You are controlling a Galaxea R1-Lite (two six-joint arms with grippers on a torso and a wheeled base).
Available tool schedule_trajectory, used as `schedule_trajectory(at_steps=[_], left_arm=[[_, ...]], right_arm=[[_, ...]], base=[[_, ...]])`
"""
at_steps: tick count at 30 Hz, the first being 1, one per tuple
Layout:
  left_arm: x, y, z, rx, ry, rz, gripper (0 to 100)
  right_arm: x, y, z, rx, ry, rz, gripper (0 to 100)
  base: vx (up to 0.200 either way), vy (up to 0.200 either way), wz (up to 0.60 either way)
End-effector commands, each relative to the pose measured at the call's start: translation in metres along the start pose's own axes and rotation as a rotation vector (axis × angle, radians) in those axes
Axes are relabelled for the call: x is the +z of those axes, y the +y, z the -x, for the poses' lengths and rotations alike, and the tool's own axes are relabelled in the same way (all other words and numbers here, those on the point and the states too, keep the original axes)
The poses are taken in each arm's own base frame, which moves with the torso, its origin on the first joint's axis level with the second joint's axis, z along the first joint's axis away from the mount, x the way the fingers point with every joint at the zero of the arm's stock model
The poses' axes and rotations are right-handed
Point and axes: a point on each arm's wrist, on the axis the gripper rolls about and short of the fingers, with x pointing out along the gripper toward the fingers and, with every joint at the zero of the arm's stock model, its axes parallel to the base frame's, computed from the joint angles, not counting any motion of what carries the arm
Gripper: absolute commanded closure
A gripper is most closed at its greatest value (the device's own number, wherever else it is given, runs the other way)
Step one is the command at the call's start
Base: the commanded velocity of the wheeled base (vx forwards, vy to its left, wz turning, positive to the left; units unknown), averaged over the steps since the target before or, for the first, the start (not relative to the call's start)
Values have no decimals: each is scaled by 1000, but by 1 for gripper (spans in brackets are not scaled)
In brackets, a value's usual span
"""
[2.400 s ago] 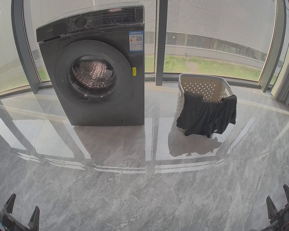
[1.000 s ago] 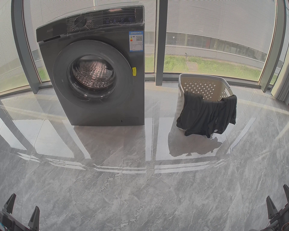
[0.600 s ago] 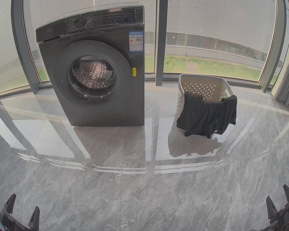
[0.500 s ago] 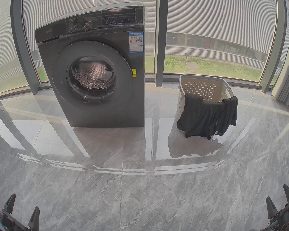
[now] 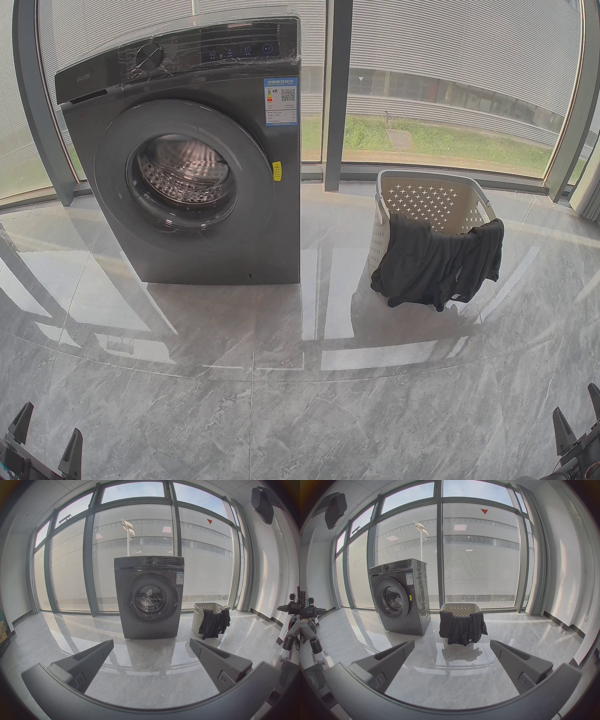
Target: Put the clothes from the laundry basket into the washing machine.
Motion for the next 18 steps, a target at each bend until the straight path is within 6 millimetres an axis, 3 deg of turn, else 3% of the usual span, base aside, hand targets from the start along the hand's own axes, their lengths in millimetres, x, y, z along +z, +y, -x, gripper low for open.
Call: schedule_trajectory(at_steps=[1,18], left_arm=[[-4,0,0,1,-3,0,0],[-4,0,0,2,-3,5,0]], right_arm=[[-5,0,0,2,2,1,0],[-5,0,0,2,0,1,0]], base=[[200,0,0],[200,0,0]])
